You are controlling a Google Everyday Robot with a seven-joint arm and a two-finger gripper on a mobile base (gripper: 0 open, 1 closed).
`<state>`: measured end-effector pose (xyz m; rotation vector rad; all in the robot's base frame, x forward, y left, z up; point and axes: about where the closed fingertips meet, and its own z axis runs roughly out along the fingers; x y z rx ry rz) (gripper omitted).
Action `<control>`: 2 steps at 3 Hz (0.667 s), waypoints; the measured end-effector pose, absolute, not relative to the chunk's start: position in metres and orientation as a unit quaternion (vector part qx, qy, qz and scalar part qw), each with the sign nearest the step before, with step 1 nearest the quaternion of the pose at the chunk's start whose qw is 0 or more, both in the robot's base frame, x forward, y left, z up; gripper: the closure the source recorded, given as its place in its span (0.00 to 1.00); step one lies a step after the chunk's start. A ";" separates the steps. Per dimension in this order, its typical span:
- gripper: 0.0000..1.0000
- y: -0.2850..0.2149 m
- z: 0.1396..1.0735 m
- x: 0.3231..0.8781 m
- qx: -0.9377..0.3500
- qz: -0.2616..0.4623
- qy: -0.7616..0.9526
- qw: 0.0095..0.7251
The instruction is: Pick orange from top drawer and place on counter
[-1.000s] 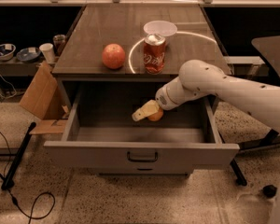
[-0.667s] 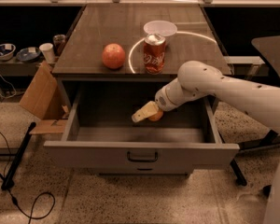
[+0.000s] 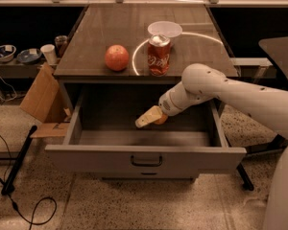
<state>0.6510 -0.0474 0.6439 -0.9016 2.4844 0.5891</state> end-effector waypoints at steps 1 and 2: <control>0.00 -0.043 0.640 0.650 -0.328 0.214 0.896 0.209; 0.03 -0.038 0.633 0.648 -0.331 0.218 0.896 0.200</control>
Offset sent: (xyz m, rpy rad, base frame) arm -0.0031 0.0136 -0.0153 -0.0013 0.0393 0.0257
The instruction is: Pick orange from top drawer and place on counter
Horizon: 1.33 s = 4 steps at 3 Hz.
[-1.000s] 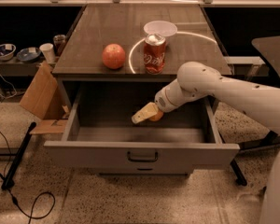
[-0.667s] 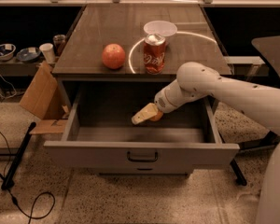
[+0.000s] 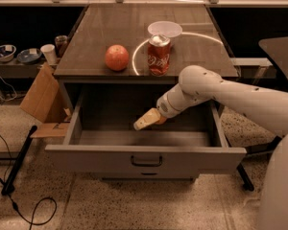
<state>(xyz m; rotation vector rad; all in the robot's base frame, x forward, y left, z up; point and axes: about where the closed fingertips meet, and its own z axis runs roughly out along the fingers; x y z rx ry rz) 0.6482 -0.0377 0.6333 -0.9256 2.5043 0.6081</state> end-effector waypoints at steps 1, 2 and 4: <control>0.25 -0.034 0.629 0.647 -0.334 0.219 0.896 0.193; 0.49 -0.032 0.624 0.645 -0.337 0.216 0.898 0.181; 0.95 -0.032 0.618 0.641 -0.340 0.208 0.903 0.158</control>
Offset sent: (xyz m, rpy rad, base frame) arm -0.0044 0.0040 -0.0112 -0.0362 0.0483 0.0210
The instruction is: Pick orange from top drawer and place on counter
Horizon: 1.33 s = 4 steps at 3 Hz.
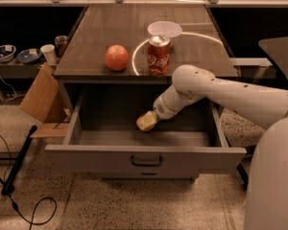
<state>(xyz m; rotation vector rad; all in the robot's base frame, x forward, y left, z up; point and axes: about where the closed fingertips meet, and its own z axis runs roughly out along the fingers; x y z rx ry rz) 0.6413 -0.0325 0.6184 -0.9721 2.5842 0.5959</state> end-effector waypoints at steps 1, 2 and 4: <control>1.00 -0.033 0.618 0.641 -0.340 0.208 0.904 0.157; 1.00 -0.062 0.639 0.632 -0.314 0.208 0.907 0.187; 1.00 -0.131 0.698 0.603 -0.270 0.207 0.908 0.245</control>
Offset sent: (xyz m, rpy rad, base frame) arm -0.0252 -0.0875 0.0647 0.0729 -0.1247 -0.1815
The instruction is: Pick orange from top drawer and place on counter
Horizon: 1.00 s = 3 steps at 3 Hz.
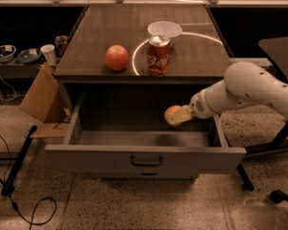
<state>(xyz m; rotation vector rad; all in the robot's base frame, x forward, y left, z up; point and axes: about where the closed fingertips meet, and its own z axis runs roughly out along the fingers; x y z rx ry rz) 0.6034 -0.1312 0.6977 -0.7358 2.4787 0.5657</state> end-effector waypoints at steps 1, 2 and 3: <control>1.00 -0.163 0.725 0.593 -0.258 0.201 0.908 0.263; 1.00 -0.189 0.748 0.587 -0.244 0.193 0.908 0.282; 1.00 -0.208 0.777 0.593 -0.240 0.180 0.903 0.308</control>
Offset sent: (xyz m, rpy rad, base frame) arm -0.0227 -0.0936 0.0806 0.0094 -0.1058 -0.1199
